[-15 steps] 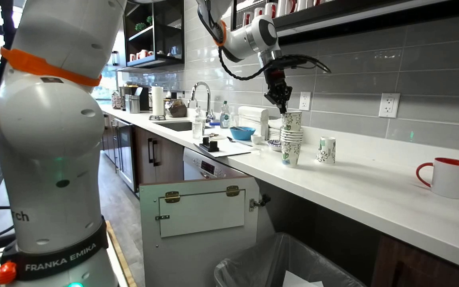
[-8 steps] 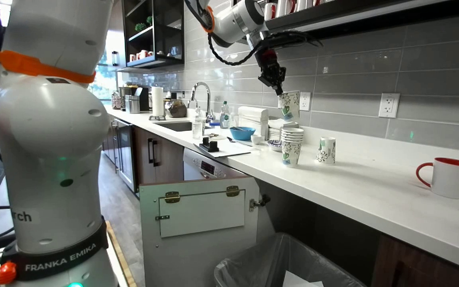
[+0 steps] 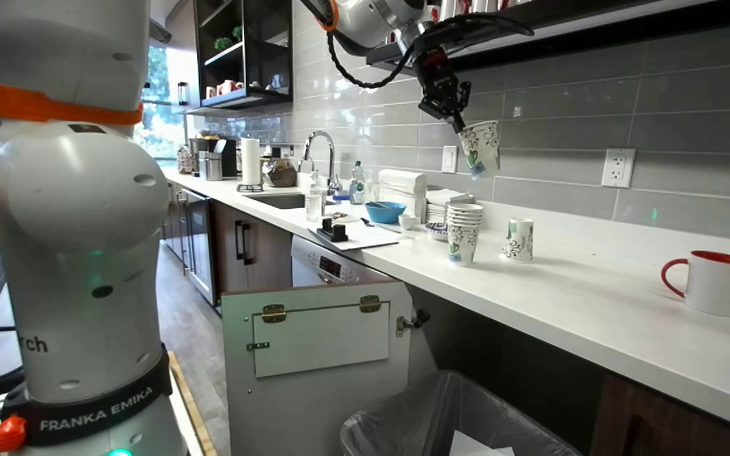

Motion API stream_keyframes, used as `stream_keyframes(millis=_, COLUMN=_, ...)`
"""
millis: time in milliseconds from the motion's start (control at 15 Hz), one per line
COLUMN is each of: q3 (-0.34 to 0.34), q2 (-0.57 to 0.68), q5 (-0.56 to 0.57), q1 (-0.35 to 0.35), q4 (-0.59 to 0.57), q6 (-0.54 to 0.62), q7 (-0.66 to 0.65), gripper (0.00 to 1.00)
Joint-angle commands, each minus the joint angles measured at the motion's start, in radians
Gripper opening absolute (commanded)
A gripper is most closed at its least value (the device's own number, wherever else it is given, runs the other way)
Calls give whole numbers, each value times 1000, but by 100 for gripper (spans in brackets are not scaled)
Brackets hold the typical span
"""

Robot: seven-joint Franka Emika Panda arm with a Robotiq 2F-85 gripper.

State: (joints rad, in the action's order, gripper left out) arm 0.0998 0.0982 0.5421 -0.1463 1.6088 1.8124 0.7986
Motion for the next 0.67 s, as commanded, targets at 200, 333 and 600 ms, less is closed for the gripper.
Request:
stream_keyframes(millis=200, q3=-50, q2=-62, q5=-104, q1=89, q4=176, q6=94, q7=-135, gripper=1)
stream_keyframes(millis=333, q3=-64, q2=-50, q5=-121, q1=108, q4=211, q6=131, q7=-175, gripper=1)
stream_keyframes(millis=600, q3=-76, q2=-17, q5=-172, q1=130, q4=285, q6=221, q7=-223, gripper=1)
